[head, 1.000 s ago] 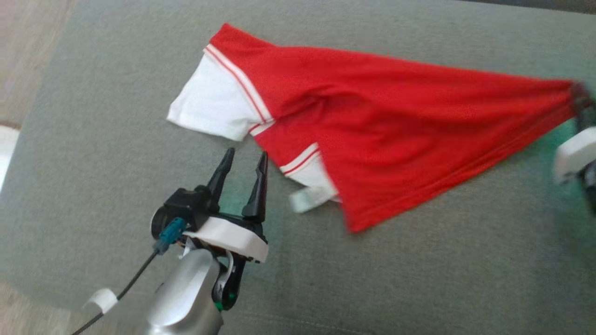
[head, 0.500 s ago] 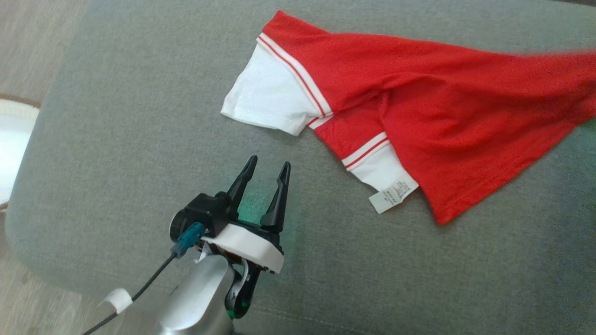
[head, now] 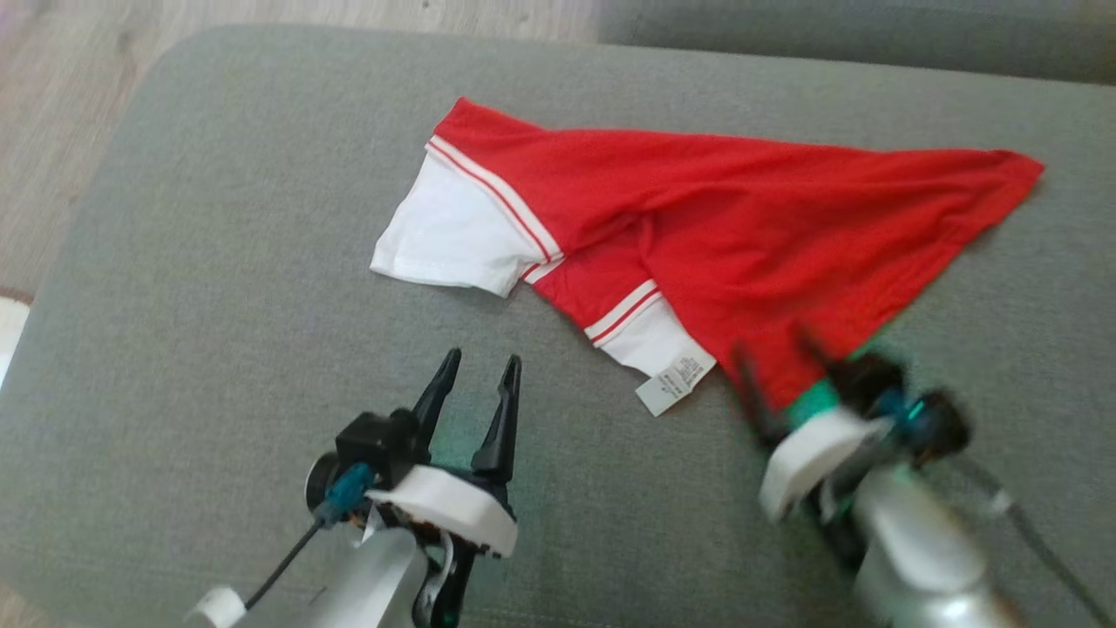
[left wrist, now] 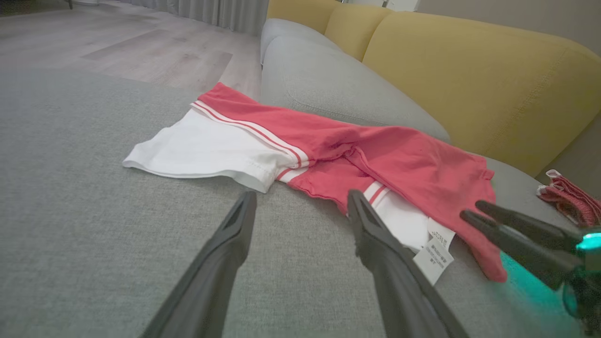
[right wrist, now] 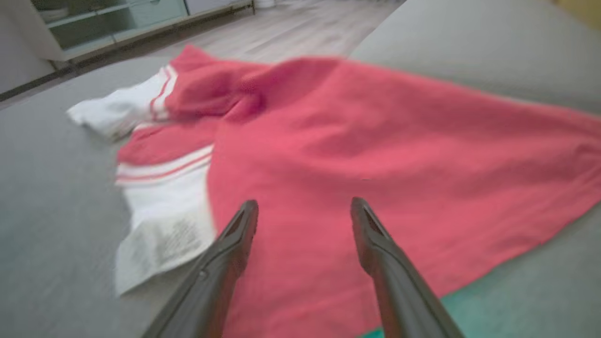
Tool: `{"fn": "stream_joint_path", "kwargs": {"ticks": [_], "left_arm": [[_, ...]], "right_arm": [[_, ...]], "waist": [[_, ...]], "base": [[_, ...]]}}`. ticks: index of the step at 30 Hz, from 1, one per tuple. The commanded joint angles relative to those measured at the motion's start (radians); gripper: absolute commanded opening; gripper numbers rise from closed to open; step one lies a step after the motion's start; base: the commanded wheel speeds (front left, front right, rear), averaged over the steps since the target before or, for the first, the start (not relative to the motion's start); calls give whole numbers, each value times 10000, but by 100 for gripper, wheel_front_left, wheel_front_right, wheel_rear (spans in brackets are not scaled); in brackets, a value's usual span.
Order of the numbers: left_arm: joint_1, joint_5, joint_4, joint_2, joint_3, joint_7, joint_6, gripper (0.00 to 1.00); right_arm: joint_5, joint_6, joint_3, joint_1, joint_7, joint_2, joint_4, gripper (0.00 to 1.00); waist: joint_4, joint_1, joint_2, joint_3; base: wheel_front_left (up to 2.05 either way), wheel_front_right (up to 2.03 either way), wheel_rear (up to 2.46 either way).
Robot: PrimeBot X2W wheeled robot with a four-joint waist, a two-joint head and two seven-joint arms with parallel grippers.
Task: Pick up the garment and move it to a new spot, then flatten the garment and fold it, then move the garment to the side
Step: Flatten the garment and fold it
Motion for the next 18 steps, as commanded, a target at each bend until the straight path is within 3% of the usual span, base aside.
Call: {"fn": "stream_joint_path", "kwargs": {"ticks": [1, 8, 14, 15, 16, 18], "left_arm": [[-76, -24, -213, 59, 391, -93, 5, 100], [106, -68, -144, 59, 453, -93, -37, 100], [93, -115, -66, 59, 424, -93, -69, 100], [100, -123, -68, 59, 429, -93, -59, 100], [114, -129, -59, 59, 421, -93, -60, 100], [128, -128, -38, 59, 417, -93, -61, 100]], "right_arm": [[429, 29, 947, 104, -122, 176, -395, 100], [1179, 29, 2383, 693, -123, -311, -561, 100], [450, 29, 1931, 592, -123, -463, 114, 100], [359, 29, 1782, 608, -123, -447, 151, 46], [238, 29, 1671, 628, -123, -447, 142, 0], [146, 29, 1566, 670, -123, -446, 161, 0]], "waist": [[-128, 3, -1, -145], [-140, 3, -1, -168], [-100, 3, -1, -213], [-109, 3, -1, -217], [-125, 3, -1, -218], [-147, 3, -1, -221]], "base": [[0, 0, 0], [0, 0, 0], [0, 0, 0], [0, 0, 0], [0, 0, 0], [0, 0, 0]]}}
